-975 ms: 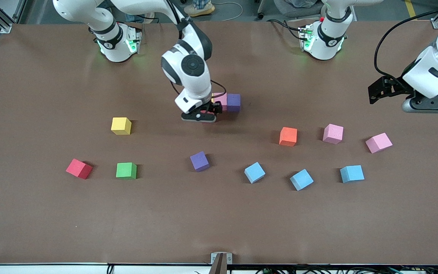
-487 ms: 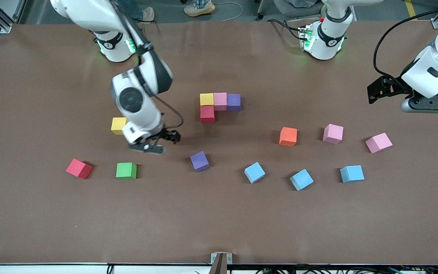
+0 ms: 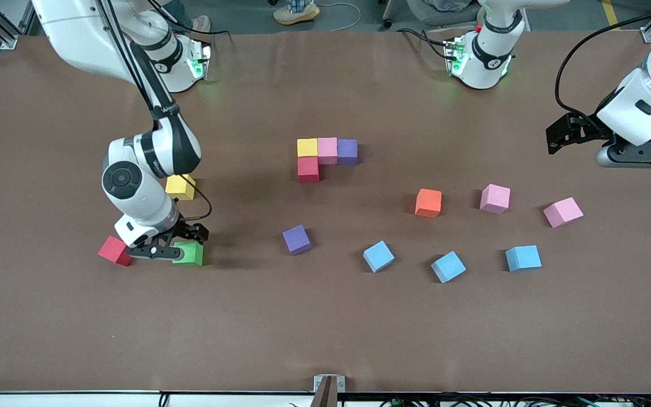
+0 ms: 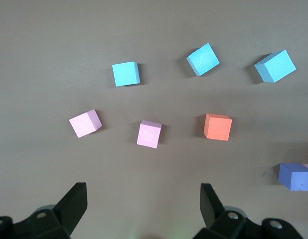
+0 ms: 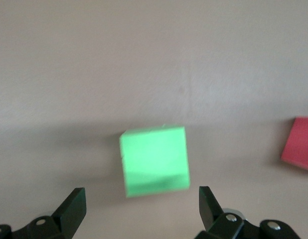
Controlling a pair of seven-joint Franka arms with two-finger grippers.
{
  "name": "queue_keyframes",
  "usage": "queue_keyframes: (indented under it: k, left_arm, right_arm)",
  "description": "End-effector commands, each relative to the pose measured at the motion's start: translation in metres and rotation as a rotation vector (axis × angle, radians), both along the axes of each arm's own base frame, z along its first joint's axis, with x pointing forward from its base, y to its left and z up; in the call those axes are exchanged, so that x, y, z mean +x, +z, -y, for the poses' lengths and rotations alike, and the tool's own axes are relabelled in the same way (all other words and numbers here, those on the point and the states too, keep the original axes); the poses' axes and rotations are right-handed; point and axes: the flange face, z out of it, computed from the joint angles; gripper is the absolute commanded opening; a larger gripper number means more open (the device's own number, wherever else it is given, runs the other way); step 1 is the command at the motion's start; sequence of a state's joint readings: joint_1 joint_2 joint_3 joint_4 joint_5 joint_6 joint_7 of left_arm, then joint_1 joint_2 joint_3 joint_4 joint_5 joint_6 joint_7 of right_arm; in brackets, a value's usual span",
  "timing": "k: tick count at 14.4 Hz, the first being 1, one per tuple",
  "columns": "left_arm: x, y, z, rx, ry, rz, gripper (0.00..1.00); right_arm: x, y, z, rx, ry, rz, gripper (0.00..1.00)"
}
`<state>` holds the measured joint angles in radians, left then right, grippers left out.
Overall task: Arrange 11 blocks into digit 3
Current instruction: 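Reach and grasp the green cube with the right gripper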
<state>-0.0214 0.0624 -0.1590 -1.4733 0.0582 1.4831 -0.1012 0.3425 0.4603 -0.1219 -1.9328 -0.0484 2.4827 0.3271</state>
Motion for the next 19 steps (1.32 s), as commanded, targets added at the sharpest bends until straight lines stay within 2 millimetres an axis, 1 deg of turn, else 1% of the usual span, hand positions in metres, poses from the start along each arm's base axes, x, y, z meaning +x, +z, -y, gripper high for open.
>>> queue_keyframes:
  k: [1, 2, 3, 6, 9, 16, 19]
  left_arm:
    - [0.000, 0.003, -0.002, -0.003, -0.007, 0.006, 1.00]
    - [0.000, 0.003, -0.001, -0.003, -0.008, 0.006, 1.00]
    - [0.000, 0.003, -0.002, -0.002, -0.007, 0.006, 1.00]
    - [0.000, 0.003, -0.001, -0.003, -0.008, 0.006, 1.00]
    - [0.000, 0.003, 0.000, -0.002, -0.011, 0.006, 1.00]
    - [-0.001, 0.003, 0.002, -0.003, -0.014, 0.006, 1.00]
    - [-0.001, 0.003, 0.003, -0.003, -0.016, 0.006, 1.00]
  right_arm:
    - [0.017, -0.020, 0.015, -0.011, 0.041, 0.019, 1.00]
    - [0.020, -0.029, 0.022, -0.015, 0.040, 0.011, 1.00]
    - [0.022, -0.033, 0.024, -0.013, 0.038, 0.012, 1.00]
    - [0.020, -0.036, 0.017, -0.005, 0.036, 0.008, 1.00]
    - [0.020, -0.040, 0.018, 0.008, 0.020, 0.002, 1.00]
    - [0.027, -0.029, 0.008, 0.032, 0.008, 0.004, 1.00]
    - [0.027, -0.029, 0.009, 0.034, 0.009, 0.002, 1.00]
